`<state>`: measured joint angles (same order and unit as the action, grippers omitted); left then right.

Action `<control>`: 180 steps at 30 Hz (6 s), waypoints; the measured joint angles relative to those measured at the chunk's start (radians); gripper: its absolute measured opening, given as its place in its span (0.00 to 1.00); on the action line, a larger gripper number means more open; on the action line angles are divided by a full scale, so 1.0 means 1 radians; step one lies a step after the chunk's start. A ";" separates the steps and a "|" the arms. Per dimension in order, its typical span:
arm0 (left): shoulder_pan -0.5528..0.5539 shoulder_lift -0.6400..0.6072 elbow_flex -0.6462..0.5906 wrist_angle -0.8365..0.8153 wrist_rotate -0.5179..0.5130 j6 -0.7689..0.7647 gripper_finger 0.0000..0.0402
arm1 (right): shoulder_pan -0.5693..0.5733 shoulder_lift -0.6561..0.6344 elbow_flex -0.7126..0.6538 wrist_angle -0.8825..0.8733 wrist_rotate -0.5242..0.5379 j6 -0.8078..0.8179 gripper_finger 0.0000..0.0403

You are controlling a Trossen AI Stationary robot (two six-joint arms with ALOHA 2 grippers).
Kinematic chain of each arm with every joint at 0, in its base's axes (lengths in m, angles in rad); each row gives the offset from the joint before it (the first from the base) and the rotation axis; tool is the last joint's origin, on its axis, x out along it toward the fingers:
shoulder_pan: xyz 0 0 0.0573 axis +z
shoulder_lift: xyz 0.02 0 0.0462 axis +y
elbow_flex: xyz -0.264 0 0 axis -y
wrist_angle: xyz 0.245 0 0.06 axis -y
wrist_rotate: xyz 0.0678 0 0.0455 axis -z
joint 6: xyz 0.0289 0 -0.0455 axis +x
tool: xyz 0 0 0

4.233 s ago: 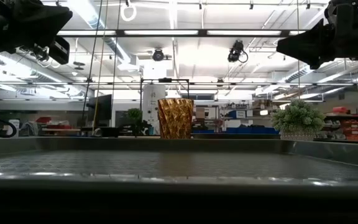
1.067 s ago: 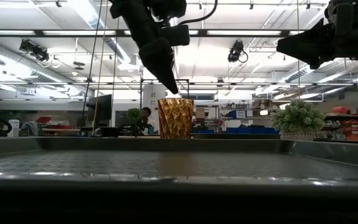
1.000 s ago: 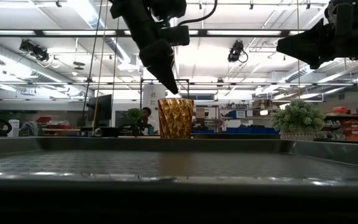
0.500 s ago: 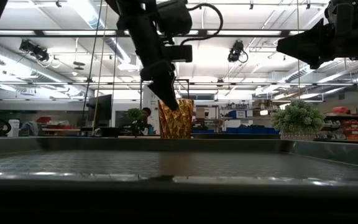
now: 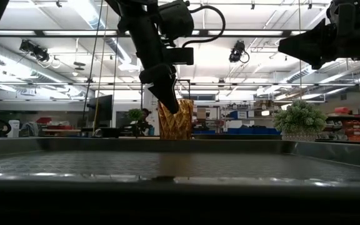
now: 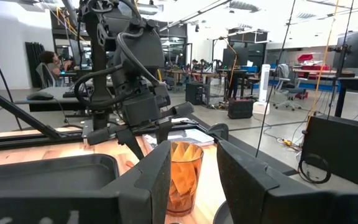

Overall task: Pick and place plate/cup/fork/spoon on tray
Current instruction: Put the orange cup on the top right of the black tray, then put the black plate on the black tray, beneath the orange cup

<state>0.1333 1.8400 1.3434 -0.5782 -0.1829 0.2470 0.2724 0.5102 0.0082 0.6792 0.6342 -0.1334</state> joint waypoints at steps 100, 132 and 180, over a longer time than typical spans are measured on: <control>-0.346 0.321 0.610 -0.151 -0.080 0.000 0.38 | 0.000 0.002 0.000 0.000 0.000 0.000 0.34; -0.278 0.290 0.412 -0.133 -0.014 -0.236 0.35 | 0.000 0.005 0.000 0.000 -0.006 0.000 0.34; 0.018 0.243 0.268 -0.406 -0.153 0.126 0.31 | 0.000 0.005 0.000 0.000 -0.007 0.000 0.34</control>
<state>0.1518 2.0833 1.6115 -0.9844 -0.3357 0.3730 0.2725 0.5148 0.0082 0.6792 0.6273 -0.1336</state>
